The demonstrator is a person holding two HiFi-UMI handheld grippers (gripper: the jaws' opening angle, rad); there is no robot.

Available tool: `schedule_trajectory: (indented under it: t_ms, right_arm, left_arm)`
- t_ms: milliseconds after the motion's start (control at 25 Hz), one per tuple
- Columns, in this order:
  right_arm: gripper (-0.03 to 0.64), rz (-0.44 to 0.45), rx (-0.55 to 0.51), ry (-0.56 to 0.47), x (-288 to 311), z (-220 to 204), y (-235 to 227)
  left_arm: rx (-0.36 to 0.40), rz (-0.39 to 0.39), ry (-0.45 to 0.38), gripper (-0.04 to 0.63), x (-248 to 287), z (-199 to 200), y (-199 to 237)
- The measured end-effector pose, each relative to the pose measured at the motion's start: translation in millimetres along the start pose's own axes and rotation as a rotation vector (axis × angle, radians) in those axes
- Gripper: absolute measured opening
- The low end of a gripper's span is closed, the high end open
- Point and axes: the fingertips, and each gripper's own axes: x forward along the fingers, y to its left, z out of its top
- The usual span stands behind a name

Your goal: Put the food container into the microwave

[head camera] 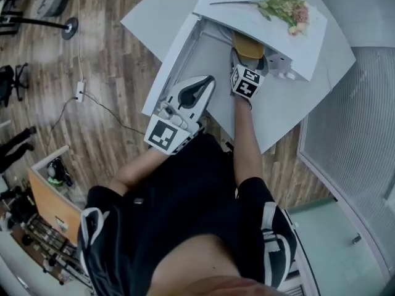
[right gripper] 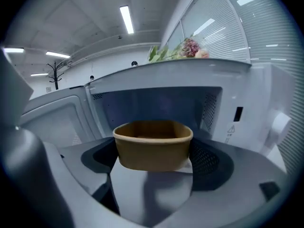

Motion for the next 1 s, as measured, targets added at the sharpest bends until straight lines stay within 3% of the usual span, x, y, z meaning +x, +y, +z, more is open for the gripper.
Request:
schedule_trajectory:
  t_ms: [480,1000]
  right_arm:
    - [0.485,-0.013,-0.054,0.087,100,-3,-7]
    - [0.486,-0.005,-0.056,0.153,120,-19,-9]
  left_arm:
    - [-0.021,0.022,0.034,0.023,38,-11,46]
    - [-0.008,0.026,0.048,0.023,38,-13,53]
